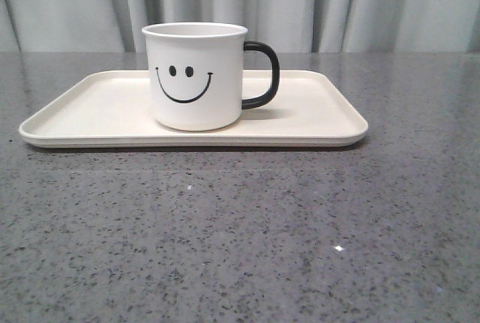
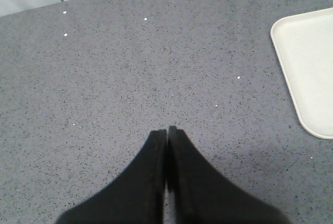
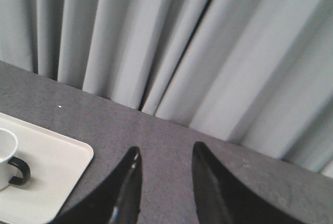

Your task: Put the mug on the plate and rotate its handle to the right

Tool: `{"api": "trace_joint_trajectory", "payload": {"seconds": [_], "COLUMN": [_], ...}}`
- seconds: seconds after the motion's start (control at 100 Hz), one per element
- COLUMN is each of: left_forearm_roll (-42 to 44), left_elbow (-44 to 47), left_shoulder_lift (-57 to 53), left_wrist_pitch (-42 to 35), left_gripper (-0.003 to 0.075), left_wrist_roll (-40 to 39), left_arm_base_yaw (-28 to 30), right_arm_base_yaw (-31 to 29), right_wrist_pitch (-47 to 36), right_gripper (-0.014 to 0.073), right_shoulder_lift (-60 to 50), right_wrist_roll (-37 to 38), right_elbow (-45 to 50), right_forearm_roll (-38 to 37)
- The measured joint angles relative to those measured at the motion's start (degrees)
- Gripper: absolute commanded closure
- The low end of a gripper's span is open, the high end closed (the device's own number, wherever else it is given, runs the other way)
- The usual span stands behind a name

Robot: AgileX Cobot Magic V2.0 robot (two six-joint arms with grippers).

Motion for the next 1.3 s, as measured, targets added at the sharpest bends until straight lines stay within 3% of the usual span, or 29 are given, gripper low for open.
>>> {"api": "trace_joint_trajectory", "payload": {"seconds": [0.11, 0.29, 0.47, 1.3], "left_forearm_roll": [-0.77, -0.90, -1.74, -1.99], "left_elbow": [0.00, 0.00, 0.00, 0.00], "left_shoulder_lift": [0.00, 0.00, 0.00, 0.00], "left_wrist_pitch": [0.00, 0.00, -0.16, -0.95], "left_gripper": [0.0740, 0.0740, 0.0740, 0.0740], "left_wrist_roll": [0.00, 0.00, 0.00, 0.00], "left_arm_base_yaw": [0.00, 0.00, 0.00, 0.00], "right_arm_base_yaw": [0.00, 0.00, 0.00, 0.00], "right_wrist_pitch": [-0.46, -0.59, -0.59, 2.57], "right_gripper": [0.0397, 0.0724, 0.0704, 0.0704], "right_shoulder_lift": [-7.64, -15.22, -18.45, -18.56], "right_wrist_roll": [4.07, 9.09, 10.31, 10.44], "right_elbow": [10.21, 21.91, 25.51, 25.75], "right_forearm_roll": [-5.28, -10.82, -12.29, -12.21]}}
